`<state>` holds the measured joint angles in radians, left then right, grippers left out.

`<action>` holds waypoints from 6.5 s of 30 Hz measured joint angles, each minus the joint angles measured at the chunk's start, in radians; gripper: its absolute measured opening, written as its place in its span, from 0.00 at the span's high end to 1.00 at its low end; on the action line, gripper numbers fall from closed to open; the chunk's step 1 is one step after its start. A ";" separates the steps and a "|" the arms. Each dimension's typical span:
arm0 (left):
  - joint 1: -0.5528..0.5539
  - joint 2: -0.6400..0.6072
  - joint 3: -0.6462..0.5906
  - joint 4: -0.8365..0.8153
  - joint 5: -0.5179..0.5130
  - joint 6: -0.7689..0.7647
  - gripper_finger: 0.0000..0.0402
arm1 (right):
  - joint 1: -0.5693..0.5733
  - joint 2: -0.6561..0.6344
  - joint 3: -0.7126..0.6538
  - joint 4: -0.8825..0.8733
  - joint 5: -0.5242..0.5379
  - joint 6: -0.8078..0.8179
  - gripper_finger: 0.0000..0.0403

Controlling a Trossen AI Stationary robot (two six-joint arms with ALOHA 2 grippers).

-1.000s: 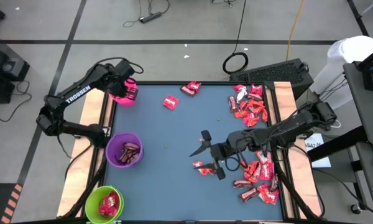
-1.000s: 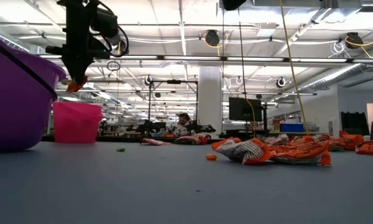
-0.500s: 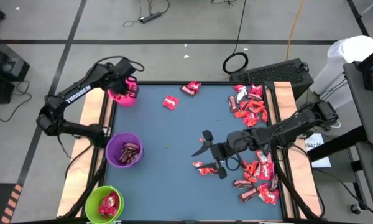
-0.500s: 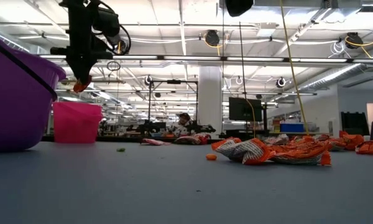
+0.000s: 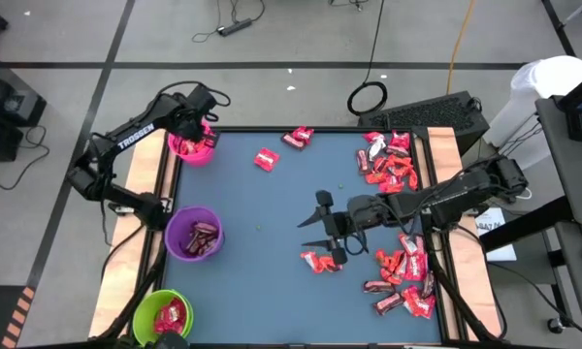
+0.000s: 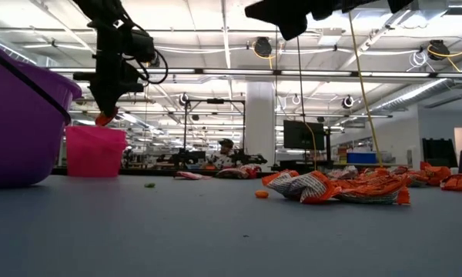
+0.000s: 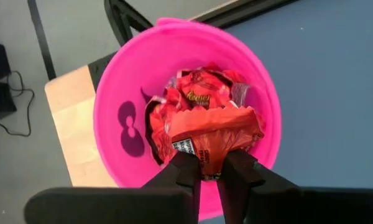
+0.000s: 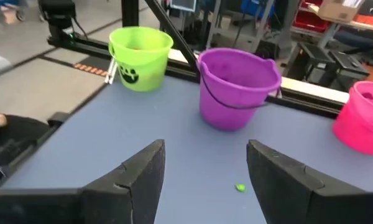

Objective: Organize candy in baskets
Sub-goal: Put the orange chocolate into the pink bucket

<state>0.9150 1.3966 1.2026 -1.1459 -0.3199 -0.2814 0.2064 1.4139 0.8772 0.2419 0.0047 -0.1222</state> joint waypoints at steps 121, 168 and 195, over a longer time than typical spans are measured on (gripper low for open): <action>-1.155 0.689 -0.098 1.420 0.345 0.185 0.68 | 0.233 -0.303 0.000 -0.438 0.157 0.181 0.47; -1.242 0.120 -0.081 0.848 -0.223 0.024 0.98 | 0.232 -0.303 0.000 -0.439 0.156 0.189 0.47; -0.782 -0.147 -0.131 0.188 -0.565 -0.237 0.97 | 0.231 -0.303 0.000 -0.425 0.156 0.185 0.47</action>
<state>0.1331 1.2500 1.0714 -0.9582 -0.8850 -0.5185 0.4377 1.1114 0.8768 -0.1832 0.1611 0.0632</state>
